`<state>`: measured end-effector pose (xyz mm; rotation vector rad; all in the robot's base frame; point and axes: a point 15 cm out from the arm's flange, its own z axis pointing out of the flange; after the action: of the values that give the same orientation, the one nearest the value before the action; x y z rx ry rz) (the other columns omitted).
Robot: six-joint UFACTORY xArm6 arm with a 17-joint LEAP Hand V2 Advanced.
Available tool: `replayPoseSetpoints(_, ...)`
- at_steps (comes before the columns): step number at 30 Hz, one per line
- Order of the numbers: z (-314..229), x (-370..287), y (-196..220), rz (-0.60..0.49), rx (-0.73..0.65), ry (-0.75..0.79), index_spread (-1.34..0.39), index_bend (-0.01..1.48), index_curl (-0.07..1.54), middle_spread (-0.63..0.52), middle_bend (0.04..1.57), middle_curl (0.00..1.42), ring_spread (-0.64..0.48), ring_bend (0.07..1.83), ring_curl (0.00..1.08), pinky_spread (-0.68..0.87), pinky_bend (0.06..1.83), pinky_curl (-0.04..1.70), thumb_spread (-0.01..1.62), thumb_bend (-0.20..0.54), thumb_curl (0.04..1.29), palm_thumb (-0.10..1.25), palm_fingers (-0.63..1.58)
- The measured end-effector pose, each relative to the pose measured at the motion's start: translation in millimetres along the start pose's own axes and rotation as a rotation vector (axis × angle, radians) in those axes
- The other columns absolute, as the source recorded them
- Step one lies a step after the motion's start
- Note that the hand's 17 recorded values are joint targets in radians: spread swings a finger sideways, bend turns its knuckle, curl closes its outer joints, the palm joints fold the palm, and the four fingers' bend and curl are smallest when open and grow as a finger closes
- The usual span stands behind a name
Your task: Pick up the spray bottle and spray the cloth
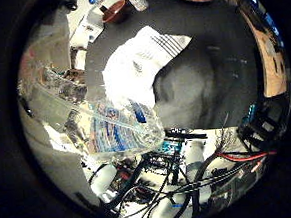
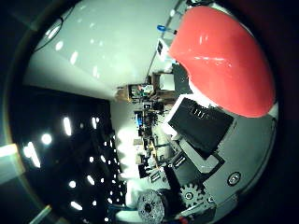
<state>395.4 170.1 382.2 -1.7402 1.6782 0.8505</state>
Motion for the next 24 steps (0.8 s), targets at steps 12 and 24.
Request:
replayPoseSetpoints(12, 6, -30, 11, -0.105, 0.021, 0.0, -0.28, 1.15, 0.76, -0.2, 1.35, 0.77, -0.2, 1.47, 0.66, -0.29, 1.33, 0.68, 0.44, -0.018, 1.08, 1.05, 1.18)
replayPoseSetpoints(24, 56, -162, 70, -0.444, -0.125, -0.194, -0.28, 1.15, 0.76, -0.2, 1.35, 0.77, -0.2, 1.47, 0.66, -0.29, 1.33, 0.68, 0.41, -0.021, 1.07, 1.04, 1.18)
